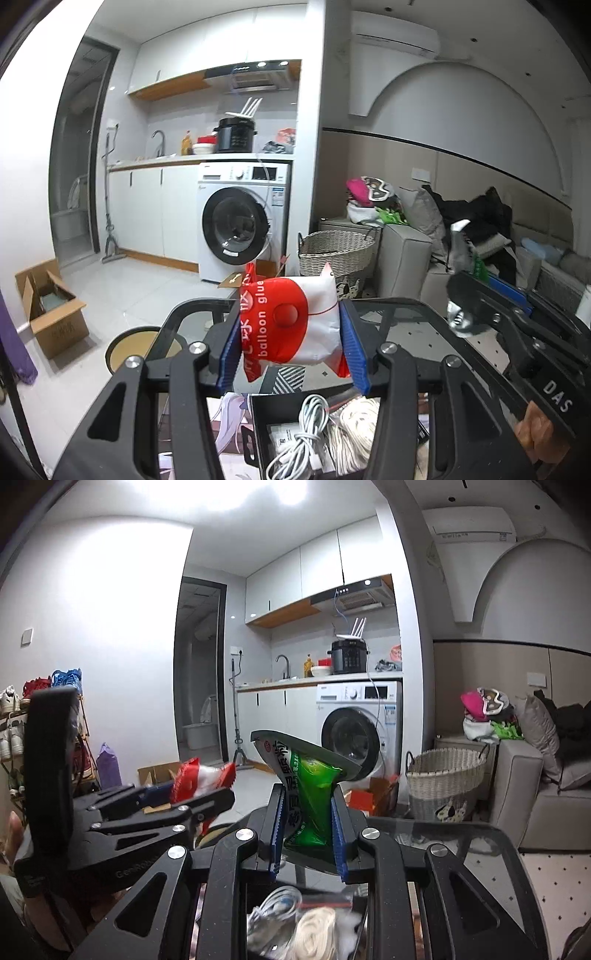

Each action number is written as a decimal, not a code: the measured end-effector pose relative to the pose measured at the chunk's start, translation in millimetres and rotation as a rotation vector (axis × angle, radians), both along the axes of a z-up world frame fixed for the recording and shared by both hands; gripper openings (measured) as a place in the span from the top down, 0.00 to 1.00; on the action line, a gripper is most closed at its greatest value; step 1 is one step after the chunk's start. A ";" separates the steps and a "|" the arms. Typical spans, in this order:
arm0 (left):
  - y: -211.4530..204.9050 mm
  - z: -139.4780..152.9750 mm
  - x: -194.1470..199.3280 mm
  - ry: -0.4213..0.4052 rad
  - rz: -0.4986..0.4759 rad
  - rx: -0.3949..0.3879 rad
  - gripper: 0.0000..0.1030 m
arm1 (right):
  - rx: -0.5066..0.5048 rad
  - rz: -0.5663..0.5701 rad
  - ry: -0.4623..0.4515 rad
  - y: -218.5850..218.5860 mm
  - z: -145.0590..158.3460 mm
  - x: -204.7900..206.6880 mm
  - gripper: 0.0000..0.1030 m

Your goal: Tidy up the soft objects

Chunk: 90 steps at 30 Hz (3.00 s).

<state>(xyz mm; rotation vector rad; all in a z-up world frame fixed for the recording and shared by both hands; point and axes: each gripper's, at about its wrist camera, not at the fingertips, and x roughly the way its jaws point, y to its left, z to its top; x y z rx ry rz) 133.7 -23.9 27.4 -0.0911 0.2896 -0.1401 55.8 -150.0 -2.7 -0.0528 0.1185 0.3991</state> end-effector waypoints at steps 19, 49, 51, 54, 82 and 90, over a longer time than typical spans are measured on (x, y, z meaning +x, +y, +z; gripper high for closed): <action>0.5 -9.5 4.5 0.029 -0.004 0.015 0.54 | 0.010 -0.020 0.047 -4.5 8.2 32.7 0.79; -27.1 -83.5 73.2 0.533 -0.110 0.030 0.53 | -0.132 0.013 0.646 9.6 -95.9 123.3 0.79; -26.4 -83.8 74.0 0.538 -0.110 0.028 0.53 | -0.140 0.013 0.662 10.1 -99.9 124.9 0.78; -23.3 -84.3 72.9 0.538 -0.104 0.024 0.49 | -0.133 0.009 0.670 9.0 -101.3 124.6 0.71; -2.4 -31.8 -4.2 0.320 -0.138 0.009 0.29 | 0.004 0.043 0.550 -20.1 -49.7 50.0 0.52; -14.7 -19.3 -50.0 0.124 -0.064 0.109 0.13 | -0.011 -0.002 0.361 -20.0 -30.7 0.7 0.21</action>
